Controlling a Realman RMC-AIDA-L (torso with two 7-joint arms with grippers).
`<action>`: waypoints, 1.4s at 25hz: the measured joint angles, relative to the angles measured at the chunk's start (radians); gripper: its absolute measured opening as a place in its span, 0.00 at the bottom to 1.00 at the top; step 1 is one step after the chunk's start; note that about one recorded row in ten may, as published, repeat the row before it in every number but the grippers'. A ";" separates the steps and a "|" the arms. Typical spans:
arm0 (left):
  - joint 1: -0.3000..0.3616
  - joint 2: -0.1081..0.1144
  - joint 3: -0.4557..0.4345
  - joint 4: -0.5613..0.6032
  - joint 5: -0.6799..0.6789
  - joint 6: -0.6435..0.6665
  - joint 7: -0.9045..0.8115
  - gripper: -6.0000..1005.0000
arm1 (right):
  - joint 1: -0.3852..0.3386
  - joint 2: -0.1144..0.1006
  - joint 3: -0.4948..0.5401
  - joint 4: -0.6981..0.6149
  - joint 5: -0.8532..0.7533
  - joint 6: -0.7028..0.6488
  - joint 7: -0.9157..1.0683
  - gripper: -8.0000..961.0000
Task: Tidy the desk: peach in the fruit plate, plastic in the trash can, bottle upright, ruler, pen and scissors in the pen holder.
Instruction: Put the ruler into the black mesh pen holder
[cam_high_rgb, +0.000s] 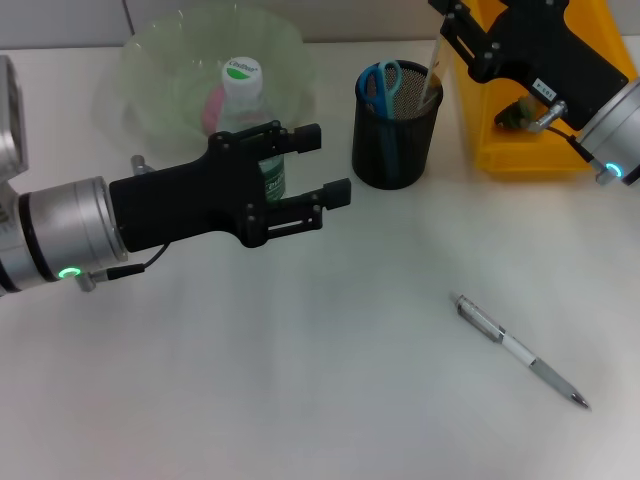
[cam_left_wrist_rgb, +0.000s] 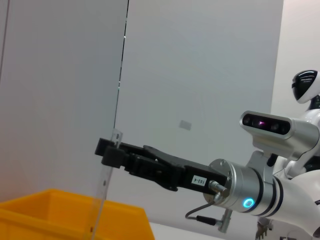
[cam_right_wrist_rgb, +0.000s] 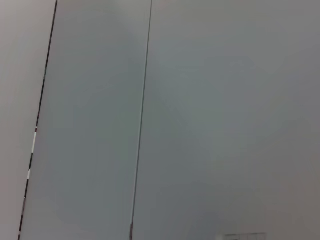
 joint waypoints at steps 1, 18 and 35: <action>-0.006 0.000 0.000 -0.005 0.000 -0.001 0.000 0.72 | 0.003 0.000 -0.001 0.003 0.001 0.001 -0.003 0.40; -0.020 0.001 0.001 -0.008 0.000 -0.008 0.001 0.72 | 0.016 0.000 -0.057 0.026 -0.001 0.057 -0.007 0.41; 0.001 -0.001 0.016 -0.010 0.000 0.020 0.008 0.72 | -0.003 0.000 -0.061 0.027 0.002 0.057 0.032 0.42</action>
